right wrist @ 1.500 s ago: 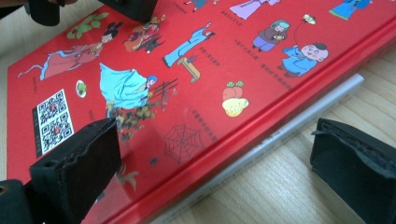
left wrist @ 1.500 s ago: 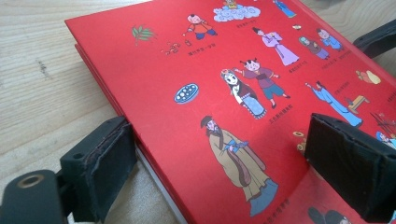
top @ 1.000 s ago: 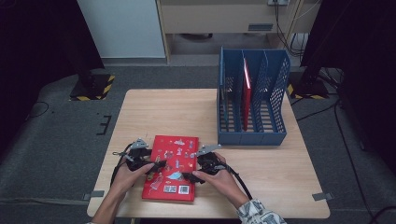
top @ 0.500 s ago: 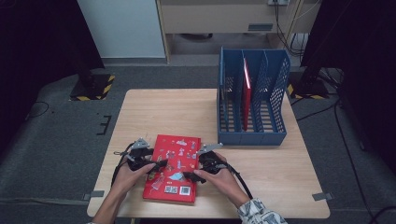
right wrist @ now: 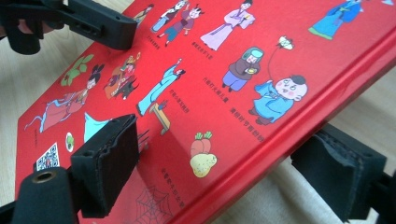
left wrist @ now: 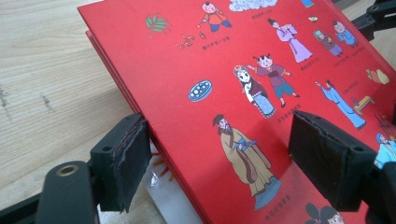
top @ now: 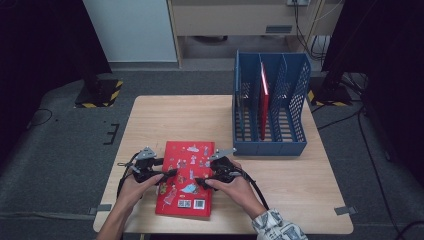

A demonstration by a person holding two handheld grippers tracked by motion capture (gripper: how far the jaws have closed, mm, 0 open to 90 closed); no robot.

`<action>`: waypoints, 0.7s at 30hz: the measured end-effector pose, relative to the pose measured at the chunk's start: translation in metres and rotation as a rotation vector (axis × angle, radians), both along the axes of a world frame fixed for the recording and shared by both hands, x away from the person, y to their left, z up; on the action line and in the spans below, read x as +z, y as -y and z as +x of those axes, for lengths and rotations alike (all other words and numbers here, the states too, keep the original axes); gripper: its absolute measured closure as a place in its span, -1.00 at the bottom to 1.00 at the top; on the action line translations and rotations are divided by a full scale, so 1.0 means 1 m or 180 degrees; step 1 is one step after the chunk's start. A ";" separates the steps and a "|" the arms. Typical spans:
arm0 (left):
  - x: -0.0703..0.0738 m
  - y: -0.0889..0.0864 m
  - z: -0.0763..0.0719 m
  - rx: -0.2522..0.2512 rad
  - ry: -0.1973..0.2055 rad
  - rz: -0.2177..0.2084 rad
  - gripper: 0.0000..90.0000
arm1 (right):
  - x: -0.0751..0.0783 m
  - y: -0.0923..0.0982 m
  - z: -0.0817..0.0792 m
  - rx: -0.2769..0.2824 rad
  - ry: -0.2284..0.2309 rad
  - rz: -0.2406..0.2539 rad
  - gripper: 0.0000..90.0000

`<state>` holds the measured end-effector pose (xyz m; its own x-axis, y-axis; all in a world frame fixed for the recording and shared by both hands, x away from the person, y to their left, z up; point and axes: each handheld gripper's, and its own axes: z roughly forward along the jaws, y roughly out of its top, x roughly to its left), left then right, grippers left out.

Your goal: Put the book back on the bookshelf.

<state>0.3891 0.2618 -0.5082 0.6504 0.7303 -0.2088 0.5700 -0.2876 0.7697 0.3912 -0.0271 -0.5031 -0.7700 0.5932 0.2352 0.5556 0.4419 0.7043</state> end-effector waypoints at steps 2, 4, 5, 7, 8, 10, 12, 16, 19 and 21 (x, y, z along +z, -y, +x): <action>0.003 -0.003 0.000 0.0023 0.0026 -0.0021 -0.48 | 0.004 -0.002 0.002 -0.0023 0.0007 -0.0034 -0.62; 0.005 -0.005 -0.001 0.0046 0.0051 -0.0051 -0.42 | 0.007 -0.003 0.004 -0.0037 0.0010 -0.0037 -0.59; 0.007 -0.006 -0.001 0.0052 0.0051 -0.0050 -0.39 | 0.008 -0.004 0.005 -0.0037 0.0003 -0.0058 -0.59; 0.009 -0.007 -0.001 0.0057 0.0058 -0.0044 -0.38 | 0.011 -0.006 0.007 -0.0023 0.0003 -0.0104 -0.58; 0.011 -0.008 -0.001 0.0049 0.0071 -0.0028 -0.38 | 0.013 -0.008 0.008 -0.0035 0.0001 -0.0118 -0.57; 0.016 -0.009 -0.001 0.0073 0.0118 -0.0031 -0.32 | 0.016 -0.009 0.009 -0.0048 -0.0012 -0.0132 -0.55; 0.021 -0.010 -0.002 0.0104 0.0159 -0.0045 -0.24 | 0.018 -0.010 0.011 -0.0070 -0.0028 -0.0151 -0.53; 0.027 -0.010 -0.001 0.0104 0.0196 -0.0012 -0.21 | 0.022 -0.010 0.015 -0.0084 -0.0042 -0.0132 -0.49; 0.029 -0.010 0.001 0.0091 0.0175 -0.0002 -0.21 | 0.024 -0.009 0.017 -0.0101 -0.0053 -0.0103 -0.43; 0.032 -0.010 0.000 0.0081 0.0173 0.0003 -0.20 | 0.026 -0.007 0.017 -0.0104 -0.0059 -0.0083 -0.39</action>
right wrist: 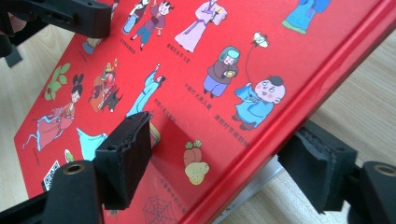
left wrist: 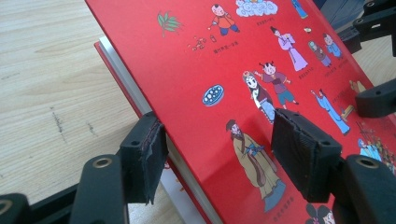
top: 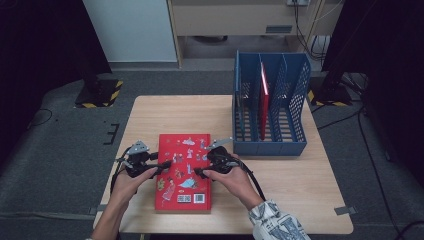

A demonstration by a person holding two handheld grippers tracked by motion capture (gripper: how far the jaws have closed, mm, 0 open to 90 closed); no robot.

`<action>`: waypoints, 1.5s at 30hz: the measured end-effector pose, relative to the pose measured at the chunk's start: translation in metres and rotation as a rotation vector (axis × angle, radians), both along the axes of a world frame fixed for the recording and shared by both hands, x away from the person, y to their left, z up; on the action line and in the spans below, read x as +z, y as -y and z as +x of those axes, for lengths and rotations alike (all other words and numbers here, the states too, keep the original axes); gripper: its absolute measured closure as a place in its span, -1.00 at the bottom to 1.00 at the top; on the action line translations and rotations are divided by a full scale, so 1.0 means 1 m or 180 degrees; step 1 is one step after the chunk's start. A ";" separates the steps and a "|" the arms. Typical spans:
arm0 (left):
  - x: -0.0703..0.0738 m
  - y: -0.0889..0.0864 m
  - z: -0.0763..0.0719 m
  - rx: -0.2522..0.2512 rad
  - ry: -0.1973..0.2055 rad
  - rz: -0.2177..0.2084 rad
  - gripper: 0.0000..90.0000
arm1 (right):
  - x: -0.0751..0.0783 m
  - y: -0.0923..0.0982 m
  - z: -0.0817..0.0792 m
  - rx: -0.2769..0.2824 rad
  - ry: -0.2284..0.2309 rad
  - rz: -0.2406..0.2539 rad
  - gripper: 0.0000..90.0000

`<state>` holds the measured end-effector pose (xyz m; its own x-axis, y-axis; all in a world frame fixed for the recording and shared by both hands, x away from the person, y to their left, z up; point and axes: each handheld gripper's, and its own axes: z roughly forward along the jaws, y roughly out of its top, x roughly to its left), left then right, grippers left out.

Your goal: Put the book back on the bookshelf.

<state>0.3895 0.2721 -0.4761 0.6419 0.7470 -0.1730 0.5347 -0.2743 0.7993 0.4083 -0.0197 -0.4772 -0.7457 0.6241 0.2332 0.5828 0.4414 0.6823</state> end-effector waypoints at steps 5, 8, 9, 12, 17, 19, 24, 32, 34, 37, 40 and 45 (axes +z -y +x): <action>0.010 -0.001 -0.001 0.0076 0.0037 -0.0025 -0.13 | 0.007 0.000 0.001 0.0018 0.0060 0.0000 -0.36; 0.017 -0.001 -0.001 0.0079 0.0080 0.0016 -0.13 | 0.014 -0.002 0.001 -0.0003 0.0060 -0.0011 -0.33; 0.018 -0.001 -0.001 0.0077 0.0089 0.0019 -0.12 | 0.015 -0.002 0.002 -0.0007 0.0073 -0.0006 -0.31; 0.025 -0.002 0.000 0.0087 0.0087 0.0014 -0.11 | 0.020 -0.002 0.003 -0.0003 0.0093 0.0010 -0.30; 0.035 -0.002 0.001 0.0084 0.0104 -0.0018 -0.10 | 0.028 -0.003 0.006 0.0002 0.0109 0.0015 -0.28; 0.038 -0.002 0.003 0.0092 0.0122 -0.0005 -0.10 | 0.033 -0.004 0.007 -0.0003 0.0110 -0.0011 -0.26; 0.044 -0.003 0.005 0.0123 0.0131 -0.0018 -0.10 | 0.039 -0.006 0.012 -0.0029 0.0124 0.0006 -0.21; 0.051 -0.005 0.007 0.0166 0.0167 -0.0031 -0.10 | 0.046 -0.008 0.016 -0.0036 0.0151 0.0020 -0.18; 0.052 -0.005 0.008 0.0168 0.0184 -0.0027 -0.10 | 0.048 -0.008 0.017 -0.0029 0.0154 0.0028 -0.17; 0.055 -0.005 0.009 0.0168 0.0198 -0.0017 -0.09 | 0.050 -0.008 0.019 -0.0028 0.0180 0.0033 -0.16; 0.057 -0.004 0.011 0.0150 0.0196 -0.0022 -0.08 | 0.051 -0.008 0.021 -0.0027 0.0187 0.0027 -0.15; 0.061 -0.002 0.011 0.0149 0.0226 -0.0026 -0.09 | 0.052 -0.007 0.023 -0.0042 0.0214 0.0061 -0.13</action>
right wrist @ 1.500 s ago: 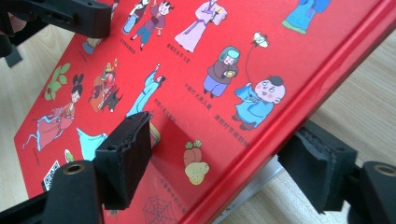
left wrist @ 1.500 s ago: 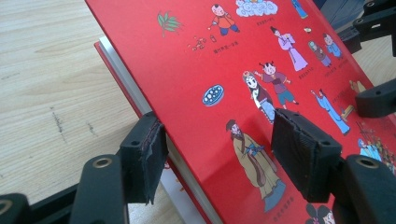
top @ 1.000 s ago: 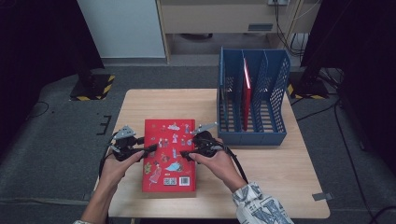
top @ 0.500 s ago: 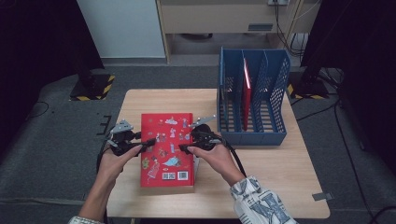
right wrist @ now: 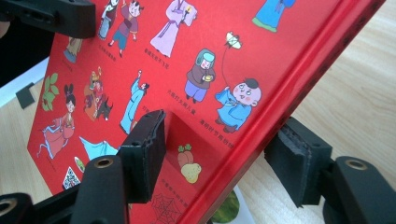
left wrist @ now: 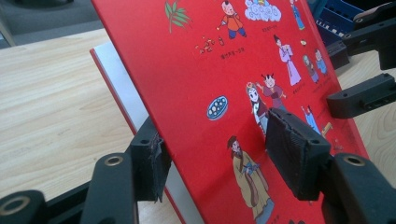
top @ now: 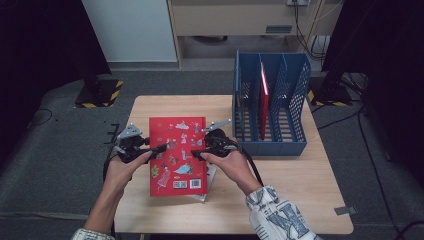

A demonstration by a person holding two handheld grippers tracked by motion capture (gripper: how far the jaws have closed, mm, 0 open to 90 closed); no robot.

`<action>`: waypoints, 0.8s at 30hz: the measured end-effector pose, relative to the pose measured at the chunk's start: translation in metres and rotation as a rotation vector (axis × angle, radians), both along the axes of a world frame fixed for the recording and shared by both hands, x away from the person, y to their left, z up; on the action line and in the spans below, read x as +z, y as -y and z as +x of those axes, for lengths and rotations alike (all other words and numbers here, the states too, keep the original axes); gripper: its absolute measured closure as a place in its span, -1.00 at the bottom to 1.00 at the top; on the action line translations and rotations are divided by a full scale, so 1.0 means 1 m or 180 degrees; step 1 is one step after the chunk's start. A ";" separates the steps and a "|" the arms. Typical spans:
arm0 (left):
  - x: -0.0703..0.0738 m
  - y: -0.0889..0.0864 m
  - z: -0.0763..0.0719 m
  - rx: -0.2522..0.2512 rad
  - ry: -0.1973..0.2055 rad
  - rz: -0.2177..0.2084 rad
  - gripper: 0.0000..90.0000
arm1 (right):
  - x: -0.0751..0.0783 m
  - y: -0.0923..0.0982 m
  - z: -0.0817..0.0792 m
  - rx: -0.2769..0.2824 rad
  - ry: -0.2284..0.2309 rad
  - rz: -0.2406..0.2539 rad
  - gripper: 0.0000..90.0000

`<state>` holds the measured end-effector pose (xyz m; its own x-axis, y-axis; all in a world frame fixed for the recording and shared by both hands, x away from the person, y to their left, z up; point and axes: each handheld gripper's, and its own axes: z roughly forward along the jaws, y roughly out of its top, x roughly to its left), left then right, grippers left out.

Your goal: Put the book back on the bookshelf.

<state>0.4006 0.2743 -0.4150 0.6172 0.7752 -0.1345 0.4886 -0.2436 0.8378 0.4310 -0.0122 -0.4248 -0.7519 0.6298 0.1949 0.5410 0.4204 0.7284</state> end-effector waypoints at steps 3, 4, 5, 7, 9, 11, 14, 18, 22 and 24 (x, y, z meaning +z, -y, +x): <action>0.002 -0.001 0.000 0.0016 0.0011 0.0006 -0.09 | 0.002 0.001 0.000 0.0004 0.0050 0.0054 -0.11; 0.003 0.000 0.000 0.0022 0.0020 0.0031 -0.09 | 0.003 0.001 0.001 0.0003 0.0070 0.0053 -0.10; 0.003 0.001 0.001 0.0030 0.0027 0.0033 -0.09 | 0.003 0.001 0.001 -0.0006 0.0085 0.0051 -0.09; 0.003 0.001 0.001 0.0031 0.0025 0.0043 -0.09 | 0.003 0.001 0.001 -0.0028 0.0072 0.0058 -0.09; 0.004 0.003 0.002 0.0036 0.0034 0.0060 -0.10 | 0.003 0.002 0.002 -0.0031 0.0070 0.0059 -0.09; 0.005 0.003 0.002 0.0042 0.0043 0.0062 -0.10 | 0.003 0.002 0.002 -0.0037 0.0070 0.0067 -0.07; 0.006 0.001 0.001 0.0050 0.0043 0.0049 -0.10 | 0.005 0.004 0.002 -0.0010 0.0112 0.0117 -0.02; 0.009 0.001 0.001 0.0053 0.0066 0.0065 -0.10 | 0.009 0.005 0.001 0.0012 0.0169 0.0111 0.01; 0.015 0.002 0.002 0.0063 0.0111 0.0078 -0.10 | 0.013 0.005 0.002 -0.0004 0.0205 0.0113 0.01; 0.018 0.002 0.002 0.0078 0.0134 0.0079 -0.11 | 0.016 0.005 0.002 -0.0007 0.0229 0.0115 0.02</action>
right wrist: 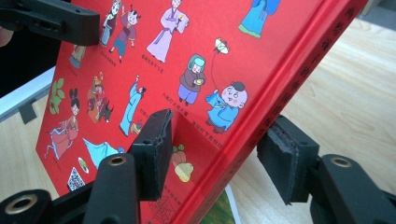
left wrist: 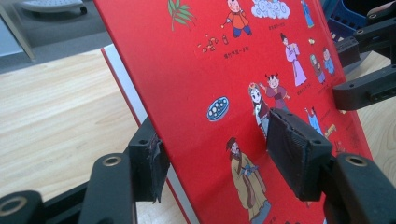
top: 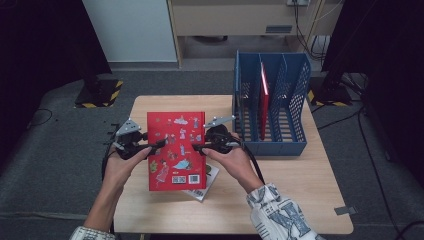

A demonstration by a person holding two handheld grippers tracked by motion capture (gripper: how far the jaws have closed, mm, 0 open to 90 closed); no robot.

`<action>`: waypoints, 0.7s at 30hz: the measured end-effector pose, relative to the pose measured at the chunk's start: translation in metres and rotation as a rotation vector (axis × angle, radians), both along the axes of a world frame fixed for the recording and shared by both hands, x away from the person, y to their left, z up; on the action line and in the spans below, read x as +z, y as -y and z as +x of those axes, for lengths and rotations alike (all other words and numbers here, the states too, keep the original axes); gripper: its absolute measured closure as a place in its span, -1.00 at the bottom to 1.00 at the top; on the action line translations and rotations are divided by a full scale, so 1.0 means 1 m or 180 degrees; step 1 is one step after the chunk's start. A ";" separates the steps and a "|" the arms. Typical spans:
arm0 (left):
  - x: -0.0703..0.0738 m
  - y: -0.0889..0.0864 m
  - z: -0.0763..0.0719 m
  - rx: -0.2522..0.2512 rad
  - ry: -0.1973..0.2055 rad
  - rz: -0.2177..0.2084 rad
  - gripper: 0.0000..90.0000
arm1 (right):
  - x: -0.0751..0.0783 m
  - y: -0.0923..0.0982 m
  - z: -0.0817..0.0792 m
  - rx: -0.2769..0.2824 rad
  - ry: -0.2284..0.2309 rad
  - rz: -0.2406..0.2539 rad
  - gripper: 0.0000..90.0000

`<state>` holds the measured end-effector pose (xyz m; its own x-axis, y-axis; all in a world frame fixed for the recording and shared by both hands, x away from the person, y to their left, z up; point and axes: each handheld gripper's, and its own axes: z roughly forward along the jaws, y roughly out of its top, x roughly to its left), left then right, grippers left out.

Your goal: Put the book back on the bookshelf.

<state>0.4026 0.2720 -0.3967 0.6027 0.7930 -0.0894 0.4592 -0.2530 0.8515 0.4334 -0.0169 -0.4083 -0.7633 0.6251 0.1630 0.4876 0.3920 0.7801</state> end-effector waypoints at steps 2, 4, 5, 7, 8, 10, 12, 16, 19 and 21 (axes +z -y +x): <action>0.003 0.000 0.000 0.0002 0.0027 0.0024 -0.11 | 0.002 0.000 0.000 0.0001 0.0021 -0.0002 0.02; 0.004 0.001 0.000 0.0007 0.0044 0.0046 -0.11 | 0.004 0.001 0.001 -0.0001 0.0058 -0.0003 0.03; 0.004 0.002 0.000 0.0009 0.0049 0.0048 -0.11 | 0.004 0.001 0.001 -0.0004 0.0058 -0.0003 0.04; 0.004 0.002 0.000 0.0017 0.0051 0.0035 -0.11 | 0.004 0.001 0.001 -0.0004 0.0074 0.0000 0.05; 0.004 0.002 0.000 0.0017 0.0052 0.0038 -0.11 | 0.005 0.001 0.001 -0.0006 0.0079 -0.0003 0.05; 0.005 0.002 0.000 0.0014 0.0058 0.0041 -0.11 | 0.005 0.001 0.001 -0.0012 0.0091 -0.0003 0.05; 0.006 0.002 0.000 0.0012 0.0064 0.0034 -0.10 | 0.007 0.001 0.001 -0.0008 0.0101 0.0002 0.06; 0.012 0.002 -0.001 0.0009 0.0103 0.0040 -0.10 | 0.011 0.002 0.001 -0.0006 0.0119 0.0011 0.06; 0.016 0.003 0.000 0.0007 0.0141 0.0036 -0.09 | 0.014 0.003 0.001 -0.0013 0.0158 0.0007 0.06; 0.018 0.004 0.001 0.0005 0.0148 0.0036 -0.09 | 0.017 0.003 0.001 -0.0011 0.0184 -0.0020 0.06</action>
<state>0.4032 0.2678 -0.3791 0.6046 0.7948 -0.0524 0.4195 -0.2619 0.8691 0.4346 -0.0199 -0.3918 -0.7693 0.6285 0.1148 0.4431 0.3953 0.8046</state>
